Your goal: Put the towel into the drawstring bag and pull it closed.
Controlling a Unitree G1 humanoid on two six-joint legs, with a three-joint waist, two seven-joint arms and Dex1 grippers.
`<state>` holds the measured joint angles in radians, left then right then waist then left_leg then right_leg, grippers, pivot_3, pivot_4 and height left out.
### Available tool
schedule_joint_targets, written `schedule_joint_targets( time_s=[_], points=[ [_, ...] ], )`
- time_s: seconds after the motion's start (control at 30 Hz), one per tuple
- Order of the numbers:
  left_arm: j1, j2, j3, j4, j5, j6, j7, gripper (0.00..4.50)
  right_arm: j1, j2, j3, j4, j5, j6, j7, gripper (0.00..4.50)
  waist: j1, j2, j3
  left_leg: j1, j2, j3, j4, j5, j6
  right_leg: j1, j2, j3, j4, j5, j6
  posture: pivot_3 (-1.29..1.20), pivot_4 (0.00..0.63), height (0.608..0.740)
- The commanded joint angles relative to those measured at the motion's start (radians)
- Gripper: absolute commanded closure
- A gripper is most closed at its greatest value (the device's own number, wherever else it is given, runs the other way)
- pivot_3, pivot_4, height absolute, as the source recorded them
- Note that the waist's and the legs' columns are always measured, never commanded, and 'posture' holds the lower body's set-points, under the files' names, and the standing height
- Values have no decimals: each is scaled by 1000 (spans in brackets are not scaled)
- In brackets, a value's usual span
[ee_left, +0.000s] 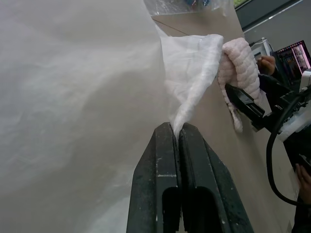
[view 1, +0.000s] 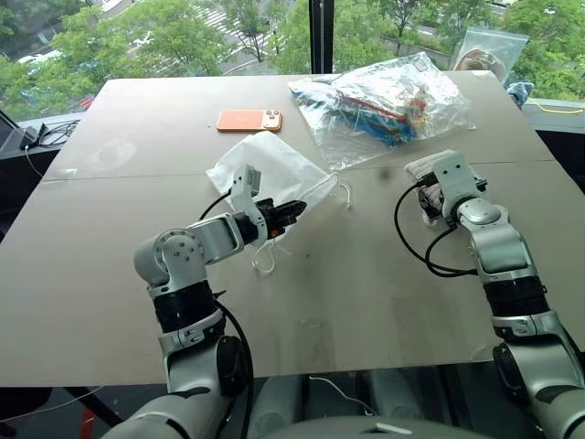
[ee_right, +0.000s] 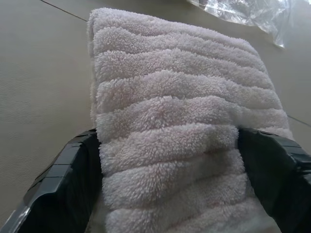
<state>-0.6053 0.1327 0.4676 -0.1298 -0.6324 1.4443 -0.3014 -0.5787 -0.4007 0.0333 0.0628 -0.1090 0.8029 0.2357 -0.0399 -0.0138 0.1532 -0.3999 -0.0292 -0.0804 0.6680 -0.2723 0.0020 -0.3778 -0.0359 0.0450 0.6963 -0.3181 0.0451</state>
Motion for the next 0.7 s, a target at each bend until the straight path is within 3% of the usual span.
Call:
schedule_joint_targets(
  time_s=[0.03, 0.1, 0.2, 0.3, 0.43, 0.6, 0.7],
  points=[
    [0, 8, -9, -21, -26, -35, -5, 4474, -2, -30, -80, -128, 95, -5, 91, 0, 0, 0, 0, 0, 0, 0, 0, 0, 0, 0, 0, 0, 0, 0, 0, 0, 150, 740],
    [0, 2, -1, -18, -35, -42, -6, 4474, -10, -39, -182, -203, 220, 48, 171, 0, 0, 0, 0, 0, 0, 0, 0, 0, 0, 0, 0, 0, 0, 0, 0, 0, 150, 740],
    [4, 6, -6, -22, -41, -43, -5, 4474, -9, -138, -289, -237, 368, 120, 320, 0, 4, 1, 1, -1, 0, -1, 0, 0, 0, 0, 0, -1, 0, 0, 0, 0, 150, 740],
    [8, 10, -12, -20, -48, -47, -2, 4474, -66, -243, -362, -100, 432, 181, 368, 0, 5, 1, 1, -1, 0, -1, 0, 0, 0, 1, 0, 0, -1, 0, 0, 0, 150, 740],
    [15, 9, -19, -20, -56, -54, 0, 4474, -179, -362, -303, 222, 405, 113, 451, 0, 1, 0, 1, 0, 0, 1, 0, 0, 1, 1, 0, 0, -1, 0, 0, 0, 150, 740],
    [24, 0, -14, -37, -68, -55, 14, 4474, -314, -346, -249, 465, 424, 83, 539, 0, -6, 0, 1, 0, 1, 4, -1, 0, 0, 0, 1, 3, -1, 0, 0, 0, 150, 740],
    [39, 0, 7, -69, -77, -48, 31, 4474, -283, -311, -184, 346, 371, -21, 498, 0, 0, 0, 1, 0, 1, 4, -1, 0, 1, 0, 1, 3, -1, 0, 0, 0, 150, 740]
  ],
)
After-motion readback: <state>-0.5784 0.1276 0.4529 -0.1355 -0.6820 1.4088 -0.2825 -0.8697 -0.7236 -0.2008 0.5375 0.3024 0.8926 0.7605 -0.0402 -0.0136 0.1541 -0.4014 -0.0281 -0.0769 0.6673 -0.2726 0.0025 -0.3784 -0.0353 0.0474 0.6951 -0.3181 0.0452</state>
